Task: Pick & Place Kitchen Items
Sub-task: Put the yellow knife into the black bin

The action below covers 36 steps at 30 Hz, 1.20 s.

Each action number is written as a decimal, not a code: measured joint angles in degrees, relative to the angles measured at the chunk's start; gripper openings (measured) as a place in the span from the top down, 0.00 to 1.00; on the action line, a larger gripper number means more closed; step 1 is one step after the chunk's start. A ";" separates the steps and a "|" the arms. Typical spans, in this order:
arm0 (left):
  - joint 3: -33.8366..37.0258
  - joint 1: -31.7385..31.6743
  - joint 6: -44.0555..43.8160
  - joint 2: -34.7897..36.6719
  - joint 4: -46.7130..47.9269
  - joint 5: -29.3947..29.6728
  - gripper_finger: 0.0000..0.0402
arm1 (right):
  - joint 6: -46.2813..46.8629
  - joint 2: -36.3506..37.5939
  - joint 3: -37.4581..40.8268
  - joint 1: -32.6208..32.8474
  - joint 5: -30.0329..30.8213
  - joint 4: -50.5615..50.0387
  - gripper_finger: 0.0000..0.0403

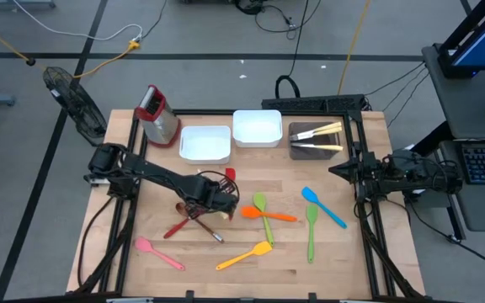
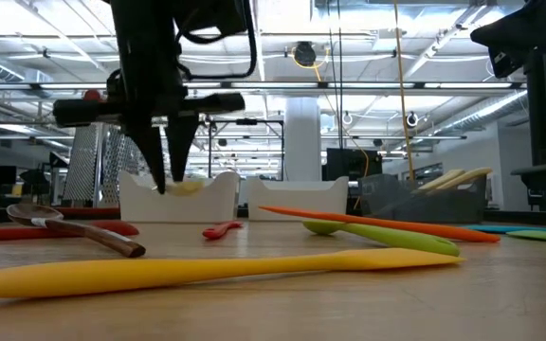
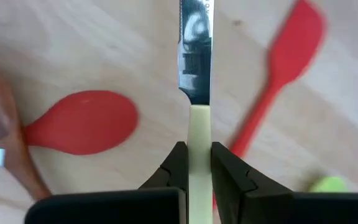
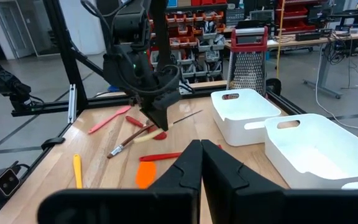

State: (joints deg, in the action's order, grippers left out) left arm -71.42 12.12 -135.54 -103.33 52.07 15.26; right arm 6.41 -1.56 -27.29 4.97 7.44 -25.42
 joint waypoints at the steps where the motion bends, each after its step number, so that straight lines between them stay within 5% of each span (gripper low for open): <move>1: -0.04 0.00 0.08 0.36 -0.40 1.10 0.93 | 0.37 0.02 0.00 -0.02 0.17 0.15 0.99; 21: -0.04 0.13 8.73 1.08 -20.77 17.63 0.93 | 7.66 -4.87 0.00 0.00 2.57 -0.96 0.99; 36: -0.04 -0.04 18.81 1.08 -35.52 25.99 0.93 | 8.84 -22.89 0.00 0.00 -13.26 8.25 0.99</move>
State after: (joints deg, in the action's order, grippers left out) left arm -71.46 12.08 -116.73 -102.26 16.55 41.25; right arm 15.25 -24.45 -27.29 4.97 -5.82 -17.17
